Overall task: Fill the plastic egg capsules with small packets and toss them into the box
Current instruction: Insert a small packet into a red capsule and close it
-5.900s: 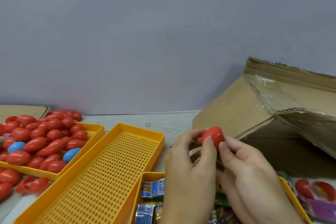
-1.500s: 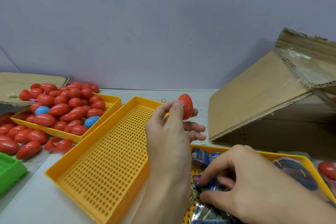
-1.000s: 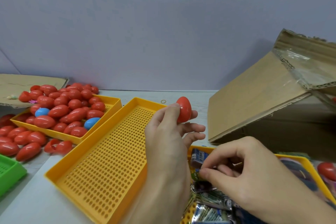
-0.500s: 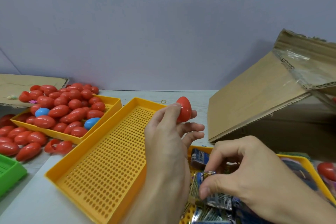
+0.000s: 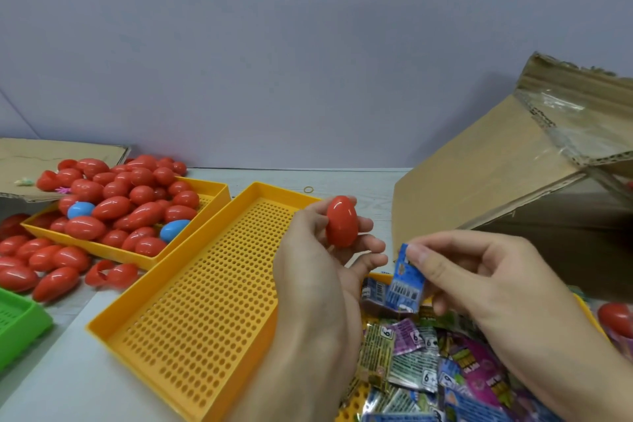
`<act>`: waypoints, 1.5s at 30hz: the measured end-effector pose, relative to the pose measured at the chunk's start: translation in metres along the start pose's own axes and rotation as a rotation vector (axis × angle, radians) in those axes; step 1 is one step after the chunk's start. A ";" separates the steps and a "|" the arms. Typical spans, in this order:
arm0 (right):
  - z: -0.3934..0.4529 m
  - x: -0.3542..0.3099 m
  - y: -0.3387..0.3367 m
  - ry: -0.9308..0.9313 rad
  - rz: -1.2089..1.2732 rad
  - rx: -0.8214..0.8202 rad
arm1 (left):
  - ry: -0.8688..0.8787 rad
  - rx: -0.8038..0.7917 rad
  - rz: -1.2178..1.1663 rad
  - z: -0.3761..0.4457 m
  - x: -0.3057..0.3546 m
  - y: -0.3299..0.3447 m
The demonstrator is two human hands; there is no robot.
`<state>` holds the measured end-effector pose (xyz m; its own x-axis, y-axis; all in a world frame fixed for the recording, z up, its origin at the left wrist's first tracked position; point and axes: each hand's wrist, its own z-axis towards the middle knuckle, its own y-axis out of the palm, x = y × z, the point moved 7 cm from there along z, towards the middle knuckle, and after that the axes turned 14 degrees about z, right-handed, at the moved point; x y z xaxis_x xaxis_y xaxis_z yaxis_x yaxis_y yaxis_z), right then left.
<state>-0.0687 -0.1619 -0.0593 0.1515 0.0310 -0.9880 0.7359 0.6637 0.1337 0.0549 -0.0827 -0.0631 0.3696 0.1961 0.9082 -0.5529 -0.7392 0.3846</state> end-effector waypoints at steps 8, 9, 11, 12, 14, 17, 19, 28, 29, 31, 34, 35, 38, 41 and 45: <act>0.003 0.011 -0.011 0.002 0.178 0.109 | 0.095 -0.062 0.384 0.000 0.003 0.005; 0.003 0.012 -0.012 0.012 0.213 0.117 | 0.130 -0.064 0.465 0.000 0.004 0.006; 0.004 0.015 -0.015 0.031 0.278 0.140 | 0.164 -0.083 0.603 0.000 0.001 0.008; 0.004 0.017 -0.016 0.039 0.309 0.151 | 0.171 -0.099 0.658 -0.001 0.000 0.009; 0.004 0.017 -0.016 0.044 0.367 0.161 | 0.176 -0.132 0.719 -0.004 -0.001 0.012; 0.004 0.015 -0.016 0.030 0.413 0.174 | 0.200 -0.124 0.709 -0.005 0.002 0.013; 0.005 0.014 -0.016 0.014 0.423 0.174 | 0.220 -0.103 0.688 -0.005 0.005 0.012; 0.005 0.014 -0.022 -0.004 0.283 0.215 | 0.323 -0.053 0.625 -0.004 0.012 0.007; 0.006 0.014 -0.021 -0.003 0.277 0.204 | 0.333 -0.058 0.626 -0.005 0.013 0.008; 0.005 0.014 -0.017 0.010 0.281 0.192 | 0.351 -0.073 0.634 -0.005 0.014 0.009; 0.005 0.015 -0.014 0.041 0.312 0.159 | 0.359 -0.127 0.642 -0.007 0.013 0.015; 0.005 0.014 -0.013 0.043 0.329 0.146 | 0.360 -0.144 0.642 -0.007 0.013 0.017; 0.005 0.011 -0.012 0.031 0.413 0.118 | 0.361 -0.193 0.656 -0.008 0.012 0.021; 0.006 0.010 -0.011 0.013 0.430 0.085 | 0.367 -0.228 0.659 -0.010 0.013 0.024; 0.007 0.008 -0.017 -0.087 0.344 0.135 | 0.375 -0.235 0.633 -0.011 0.014 0.025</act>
<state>-0.0750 -0.1778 -0.0693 0.4564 0.1676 -0.8739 0.7117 0.5207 0.4715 0.0382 -0.0916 -0.0389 -0.3244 0.0178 0.9458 -0.7340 -0.6353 -0.2398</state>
